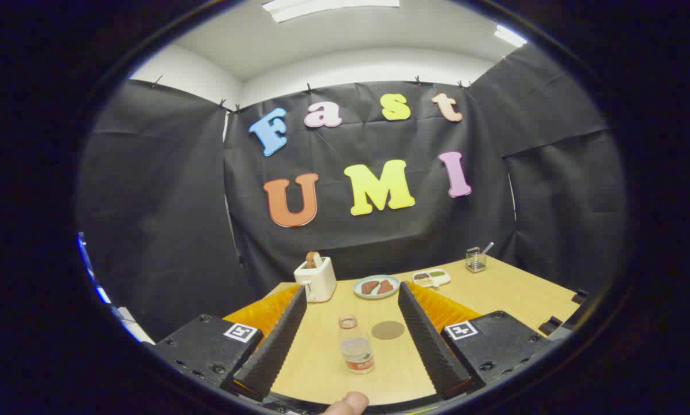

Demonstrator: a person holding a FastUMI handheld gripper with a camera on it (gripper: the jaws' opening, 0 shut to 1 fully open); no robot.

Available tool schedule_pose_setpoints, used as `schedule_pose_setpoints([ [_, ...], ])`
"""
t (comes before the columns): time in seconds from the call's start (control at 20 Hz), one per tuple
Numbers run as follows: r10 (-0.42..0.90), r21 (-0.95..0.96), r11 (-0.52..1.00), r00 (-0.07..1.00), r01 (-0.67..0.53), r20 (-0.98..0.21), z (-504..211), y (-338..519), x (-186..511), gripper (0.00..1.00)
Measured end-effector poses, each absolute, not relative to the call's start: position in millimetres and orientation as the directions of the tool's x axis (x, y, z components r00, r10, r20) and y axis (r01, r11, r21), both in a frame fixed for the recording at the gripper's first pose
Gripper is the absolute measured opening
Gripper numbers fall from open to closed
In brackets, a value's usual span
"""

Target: Take the bottle from table, then pour the juice into the cup, finally place the bottle on the coaster

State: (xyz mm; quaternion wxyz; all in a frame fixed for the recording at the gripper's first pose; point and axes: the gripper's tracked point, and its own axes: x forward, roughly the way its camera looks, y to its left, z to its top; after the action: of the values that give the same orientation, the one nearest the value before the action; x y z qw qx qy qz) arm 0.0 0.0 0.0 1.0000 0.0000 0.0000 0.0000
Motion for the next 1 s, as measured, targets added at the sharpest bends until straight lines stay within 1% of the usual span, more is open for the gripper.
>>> schedule_pose_setpoints([
  [0.3, 0.01, -0.003, 1.0, 0.999, -0.01, 0.035, 19, 4, -6, 1.0],
  [0.45, -0.002, -0.028, 1.0, 1.0, 0.002, 0.0, 15, -1, -4, 1.0],
  [1.0, 0.0, -0.056, 0.998, 1.0, 0.0, -0.001, 35, 1, 5, 1.0],
])
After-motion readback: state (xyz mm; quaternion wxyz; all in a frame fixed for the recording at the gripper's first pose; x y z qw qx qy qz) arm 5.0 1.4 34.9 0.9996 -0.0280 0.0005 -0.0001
